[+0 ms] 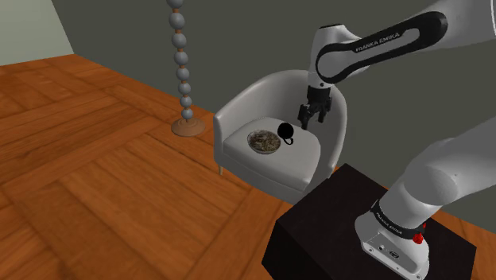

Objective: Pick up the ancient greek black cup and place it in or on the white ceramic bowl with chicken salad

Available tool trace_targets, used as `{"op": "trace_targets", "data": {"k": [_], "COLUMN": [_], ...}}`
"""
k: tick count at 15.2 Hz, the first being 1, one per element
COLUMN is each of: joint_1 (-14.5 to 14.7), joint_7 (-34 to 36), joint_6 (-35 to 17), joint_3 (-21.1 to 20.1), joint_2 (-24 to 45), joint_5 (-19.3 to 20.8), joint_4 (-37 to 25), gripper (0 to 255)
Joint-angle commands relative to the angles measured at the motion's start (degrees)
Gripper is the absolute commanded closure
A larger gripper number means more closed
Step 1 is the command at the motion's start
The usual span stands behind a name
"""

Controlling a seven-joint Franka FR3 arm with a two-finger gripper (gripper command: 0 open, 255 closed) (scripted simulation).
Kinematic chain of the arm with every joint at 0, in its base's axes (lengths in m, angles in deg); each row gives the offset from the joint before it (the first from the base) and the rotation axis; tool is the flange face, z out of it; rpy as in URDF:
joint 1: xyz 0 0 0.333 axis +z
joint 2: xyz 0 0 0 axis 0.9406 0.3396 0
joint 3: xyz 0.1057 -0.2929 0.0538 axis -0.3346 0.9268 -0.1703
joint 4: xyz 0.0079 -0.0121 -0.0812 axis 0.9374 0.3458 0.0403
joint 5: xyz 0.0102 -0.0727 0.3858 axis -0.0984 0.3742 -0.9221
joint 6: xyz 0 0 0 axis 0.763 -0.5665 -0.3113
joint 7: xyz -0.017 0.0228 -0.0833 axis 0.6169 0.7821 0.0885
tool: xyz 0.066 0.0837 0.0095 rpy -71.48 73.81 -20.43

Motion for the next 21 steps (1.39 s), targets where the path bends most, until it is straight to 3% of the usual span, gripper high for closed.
{"op": "trace_targets", "data": {"k": [1, 11, 21], "joint_1": [-0.8, -4.2, -3.8], "joint_7": [2.0, 13.9, 24.8], "joint_6": [-4.2, -20.3, -28.1], "joint_3": [-0.3, 0.4, 5.9], "joint_2": [4.1, 26.4, 47.7], "joint_5": [1.3, 11.2, 19.7], "joint_4": [-0.6, -8.7, -24.0], "gripper": [0, 0, 0]}}
